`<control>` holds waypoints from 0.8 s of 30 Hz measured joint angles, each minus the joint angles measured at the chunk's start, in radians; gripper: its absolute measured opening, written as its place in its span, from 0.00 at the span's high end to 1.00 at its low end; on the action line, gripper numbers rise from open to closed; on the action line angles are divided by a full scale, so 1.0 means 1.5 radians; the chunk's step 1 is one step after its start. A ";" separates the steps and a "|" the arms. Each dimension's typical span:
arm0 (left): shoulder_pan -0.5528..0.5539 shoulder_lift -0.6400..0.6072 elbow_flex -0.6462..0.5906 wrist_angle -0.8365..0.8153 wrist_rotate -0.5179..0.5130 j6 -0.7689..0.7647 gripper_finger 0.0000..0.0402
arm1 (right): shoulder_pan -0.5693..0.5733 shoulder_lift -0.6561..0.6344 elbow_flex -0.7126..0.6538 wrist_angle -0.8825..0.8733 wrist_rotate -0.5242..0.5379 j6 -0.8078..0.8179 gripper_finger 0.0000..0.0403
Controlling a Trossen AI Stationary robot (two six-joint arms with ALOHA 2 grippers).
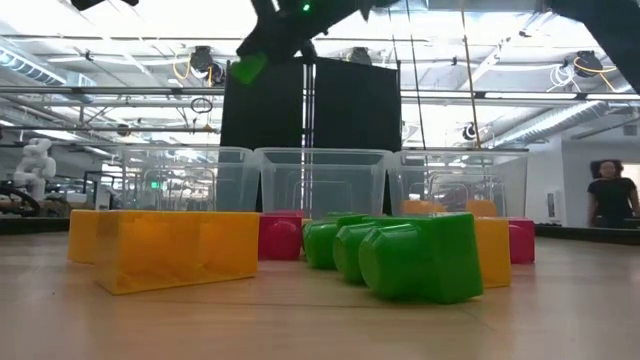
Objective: Sort blocks
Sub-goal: Put the green game piece with 4 studs into the left transparent bin
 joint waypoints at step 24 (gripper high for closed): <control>0.000 -0.001 0.000 -0.002 -0.018 0.000 1.00 | -0.092 0.294 0.252 0.063 -0.075 0.130 0.65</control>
